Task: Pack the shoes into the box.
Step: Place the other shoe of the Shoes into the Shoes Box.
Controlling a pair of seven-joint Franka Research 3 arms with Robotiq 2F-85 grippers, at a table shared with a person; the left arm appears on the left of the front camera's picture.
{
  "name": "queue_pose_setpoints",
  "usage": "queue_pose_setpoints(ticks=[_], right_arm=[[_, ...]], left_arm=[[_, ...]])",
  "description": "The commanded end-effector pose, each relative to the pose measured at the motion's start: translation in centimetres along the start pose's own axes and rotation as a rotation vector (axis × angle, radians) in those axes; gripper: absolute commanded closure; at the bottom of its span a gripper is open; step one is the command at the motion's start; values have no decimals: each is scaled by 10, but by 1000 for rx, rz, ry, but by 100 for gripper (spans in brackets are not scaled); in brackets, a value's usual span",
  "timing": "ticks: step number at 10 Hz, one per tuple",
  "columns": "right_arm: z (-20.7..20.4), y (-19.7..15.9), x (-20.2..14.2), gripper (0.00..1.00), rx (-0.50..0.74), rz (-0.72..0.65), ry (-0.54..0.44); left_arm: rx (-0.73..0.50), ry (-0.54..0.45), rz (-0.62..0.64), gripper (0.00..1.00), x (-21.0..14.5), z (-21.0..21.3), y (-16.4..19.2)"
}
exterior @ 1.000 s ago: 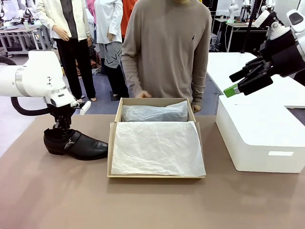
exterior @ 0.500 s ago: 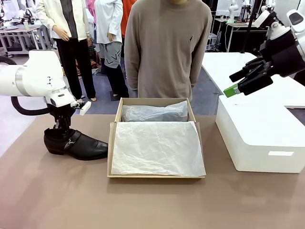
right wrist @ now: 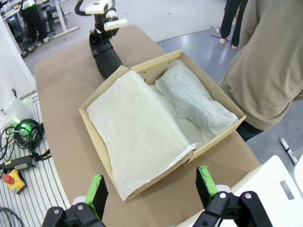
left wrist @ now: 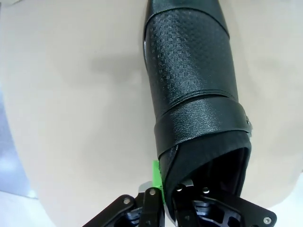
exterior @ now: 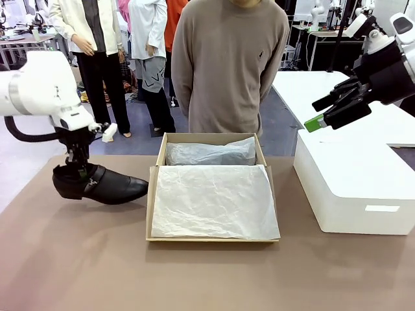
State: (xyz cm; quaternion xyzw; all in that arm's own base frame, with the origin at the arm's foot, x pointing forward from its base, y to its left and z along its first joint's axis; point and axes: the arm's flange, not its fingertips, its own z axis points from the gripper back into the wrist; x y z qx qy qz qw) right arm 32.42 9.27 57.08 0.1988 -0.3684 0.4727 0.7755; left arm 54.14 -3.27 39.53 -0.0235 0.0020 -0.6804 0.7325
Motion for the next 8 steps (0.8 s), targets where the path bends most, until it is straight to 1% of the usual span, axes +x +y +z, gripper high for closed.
queue_pose_setpoints(ticks=[1,2,3,4,5,6,7,8], right_arm=[[0,-2,1,0,12,8,-21],[0,-2,1,0,12,8,-21],[0,-2,1,0,12,8,-21],[0,-2,1,0,12,8,-21],[0,-2,1,0,12,8,-21],[0,-2,1,0,12,8,-21],[0,-2,1,0,12,8,-21],[0,-2,1,0,12,8,-21]], left_arm=[[-19,-4,49,100,-4,36,7],[-22,10,80,100,-6,52,12],[-45,7,145,100,-8,67,17],[-74,7,228,100,-10,77,19],[-99,-9,347,100,-13,89,21],[-113,-44,418,100,-12,97,21],[-117,-53,465,100,-9,104,20],[-123,-33,508,100,-3,108,18]])
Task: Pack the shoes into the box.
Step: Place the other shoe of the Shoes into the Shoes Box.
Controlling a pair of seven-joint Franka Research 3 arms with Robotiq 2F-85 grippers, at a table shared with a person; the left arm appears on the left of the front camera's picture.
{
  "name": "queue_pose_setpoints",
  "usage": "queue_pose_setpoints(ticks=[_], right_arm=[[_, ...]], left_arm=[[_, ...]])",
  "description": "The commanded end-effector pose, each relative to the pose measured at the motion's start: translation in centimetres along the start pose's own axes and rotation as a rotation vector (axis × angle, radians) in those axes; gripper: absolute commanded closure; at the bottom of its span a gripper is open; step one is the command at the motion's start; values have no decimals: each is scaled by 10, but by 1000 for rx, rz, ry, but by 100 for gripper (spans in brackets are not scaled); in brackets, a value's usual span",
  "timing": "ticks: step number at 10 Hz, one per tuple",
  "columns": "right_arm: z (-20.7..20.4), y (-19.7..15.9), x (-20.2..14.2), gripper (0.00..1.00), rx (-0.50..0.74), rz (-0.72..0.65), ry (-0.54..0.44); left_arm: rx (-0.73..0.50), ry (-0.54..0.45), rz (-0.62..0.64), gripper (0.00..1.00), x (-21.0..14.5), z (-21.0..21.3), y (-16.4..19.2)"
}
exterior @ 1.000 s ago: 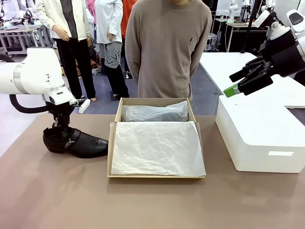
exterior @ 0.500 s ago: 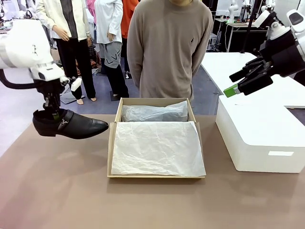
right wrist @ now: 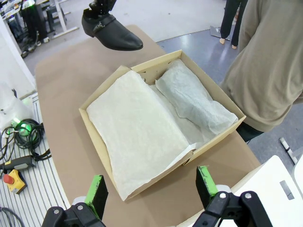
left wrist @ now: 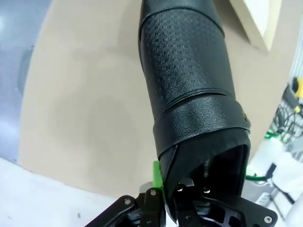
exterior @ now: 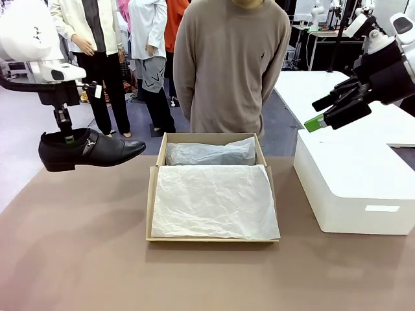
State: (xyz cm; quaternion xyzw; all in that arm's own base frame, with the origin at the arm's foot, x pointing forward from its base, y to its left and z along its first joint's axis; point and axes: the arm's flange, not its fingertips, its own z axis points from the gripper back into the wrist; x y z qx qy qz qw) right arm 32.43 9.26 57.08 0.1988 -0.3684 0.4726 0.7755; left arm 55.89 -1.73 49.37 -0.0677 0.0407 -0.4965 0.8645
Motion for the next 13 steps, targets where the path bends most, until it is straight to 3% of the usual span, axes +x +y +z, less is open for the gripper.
queue_pose_setpoints(ticks=[1,3,4,8,13], right_arm=[[0,-2,1,0,12,9,-21],[0,-2,1,0,12,9,-21],[0,-2,1,0,12,9,-21],[0,-2,1,0,12,9,-21],[0,-2,1,0,12,9,-21]], left_arm=[[-2,-20,95,100,12,13,-7],[72,41,139,100,11,21,-13],[9,-6,79,100,10,9,-6],[16,14,99,100,13,5,-8],[52,0,664,100,74,43,-46]])
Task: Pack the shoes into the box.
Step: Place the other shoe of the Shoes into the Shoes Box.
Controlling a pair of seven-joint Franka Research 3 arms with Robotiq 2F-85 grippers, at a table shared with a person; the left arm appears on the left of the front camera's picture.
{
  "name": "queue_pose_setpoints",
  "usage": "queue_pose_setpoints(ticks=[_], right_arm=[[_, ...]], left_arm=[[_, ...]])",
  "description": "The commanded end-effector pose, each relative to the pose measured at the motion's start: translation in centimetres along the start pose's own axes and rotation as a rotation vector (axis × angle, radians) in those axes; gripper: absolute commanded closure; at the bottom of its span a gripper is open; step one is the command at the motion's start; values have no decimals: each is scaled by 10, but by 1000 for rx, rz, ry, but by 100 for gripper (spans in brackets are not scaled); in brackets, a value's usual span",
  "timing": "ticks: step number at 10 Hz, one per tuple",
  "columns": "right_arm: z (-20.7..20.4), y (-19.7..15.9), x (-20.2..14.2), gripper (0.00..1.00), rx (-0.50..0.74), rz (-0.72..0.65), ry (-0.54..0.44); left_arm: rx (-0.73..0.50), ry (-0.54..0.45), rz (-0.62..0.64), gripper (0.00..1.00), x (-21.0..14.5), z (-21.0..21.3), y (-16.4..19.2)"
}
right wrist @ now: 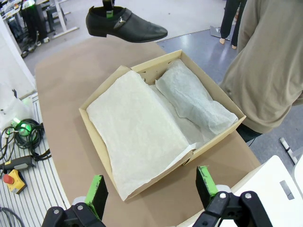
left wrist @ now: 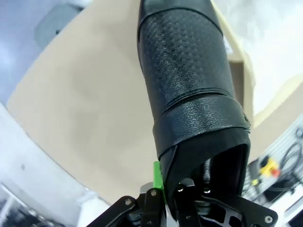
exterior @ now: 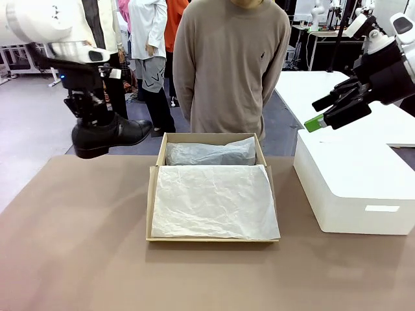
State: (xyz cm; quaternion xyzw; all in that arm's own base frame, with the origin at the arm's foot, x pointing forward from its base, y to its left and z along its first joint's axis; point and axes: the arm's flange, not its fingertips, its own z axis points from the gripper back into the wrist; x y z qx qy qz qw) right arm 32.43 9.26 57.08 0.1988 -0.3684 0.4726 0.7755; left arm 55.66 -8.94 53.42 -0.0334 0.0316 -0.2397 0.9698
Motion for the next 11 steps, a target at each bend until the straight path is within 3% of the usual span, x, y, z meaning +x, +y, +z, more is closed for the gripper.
queue_pose_setpoints(ticks=[1,3,5,7,11], right_arm=[[0,-2,1,0,12,9,-21],[0,-2,1,0,12,9,-21],[0,-2,1,0,12,9,-21],[0,-2,1,0,12,9,-21],[0,-2,1,0,12,9,-21]], left_arm=[[-12,38,195,100,21,12,-24],[-26,29,346,100,40,19,-54],[-1,-20,412,100,54,22,-80],[36,-32,426,100,60,20,-95],[-9,-9,403,100,53,15,-88]])
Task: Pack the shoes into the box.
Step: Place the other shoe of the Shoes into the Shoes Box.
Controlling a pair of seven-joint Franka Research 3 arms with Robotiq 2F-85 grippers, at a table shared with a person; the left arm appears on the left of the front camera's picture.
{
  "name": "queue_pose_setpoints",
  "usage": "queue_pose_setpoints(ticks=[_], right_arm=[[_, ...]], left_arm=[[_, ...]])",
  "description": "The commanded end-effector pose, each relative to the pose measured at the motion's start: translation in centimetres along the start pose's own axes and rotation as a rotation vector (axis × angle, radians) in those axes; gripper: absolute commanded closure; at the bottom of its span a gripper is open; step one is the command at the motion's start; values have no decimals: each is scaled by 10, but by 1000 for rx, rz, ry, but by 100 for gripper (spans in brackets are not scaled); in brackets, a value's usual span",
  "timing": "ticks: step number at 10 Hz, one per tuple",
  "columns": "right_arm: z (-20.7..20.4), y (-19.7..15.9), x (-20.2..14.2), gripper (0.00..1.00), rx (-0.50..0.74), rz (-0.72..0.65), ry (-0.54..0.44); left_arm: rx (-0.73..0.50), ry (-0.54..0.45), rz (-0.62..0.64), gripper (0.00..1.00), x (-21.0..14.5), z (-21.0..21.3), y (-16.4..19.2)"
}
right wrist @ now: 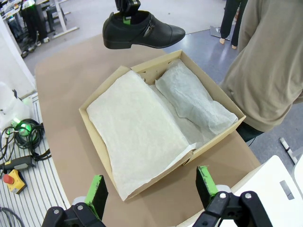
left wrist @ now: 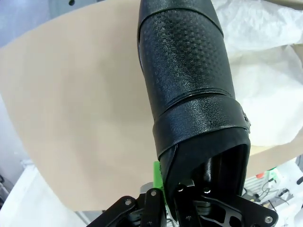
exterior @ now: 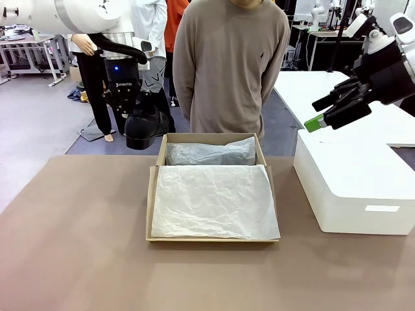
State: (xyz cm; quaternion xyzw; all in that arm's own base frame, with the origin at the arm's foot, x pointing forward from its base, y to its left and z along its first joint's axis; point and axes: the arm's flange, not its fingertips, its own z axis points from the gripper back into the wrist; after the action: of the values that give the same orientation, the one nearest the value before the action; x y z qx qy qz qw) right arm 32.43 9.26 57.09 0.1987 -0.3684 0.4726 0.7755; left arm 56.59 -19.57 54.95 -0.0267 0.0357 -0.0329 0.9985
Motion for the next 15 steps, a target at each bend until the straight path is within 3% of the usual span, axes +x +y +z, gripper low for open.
queue_pose_setpoints(ticks=[1,3,5,7,10,15], right_arm=[[0,-2,1,0,12,9,-21],[0,-2,1,0,12,9,-21],[0,-2,1,0,12,9,-21],[0,-2,1,0,12,9,-21],[0,-2,1,0,12,9,-21],[0,-2,1,0,12,9,-21]], left_arm=[[-9,-2,-15,100,-3,4,5],[0,0,1,100,0,0,1],[23,-76,169,100,1,8,-25],[-1,-58,387,100,2,9,-48],[-33,-92,600,100,6,7,-89],[0,-143,726,100,6,-6,-140]])
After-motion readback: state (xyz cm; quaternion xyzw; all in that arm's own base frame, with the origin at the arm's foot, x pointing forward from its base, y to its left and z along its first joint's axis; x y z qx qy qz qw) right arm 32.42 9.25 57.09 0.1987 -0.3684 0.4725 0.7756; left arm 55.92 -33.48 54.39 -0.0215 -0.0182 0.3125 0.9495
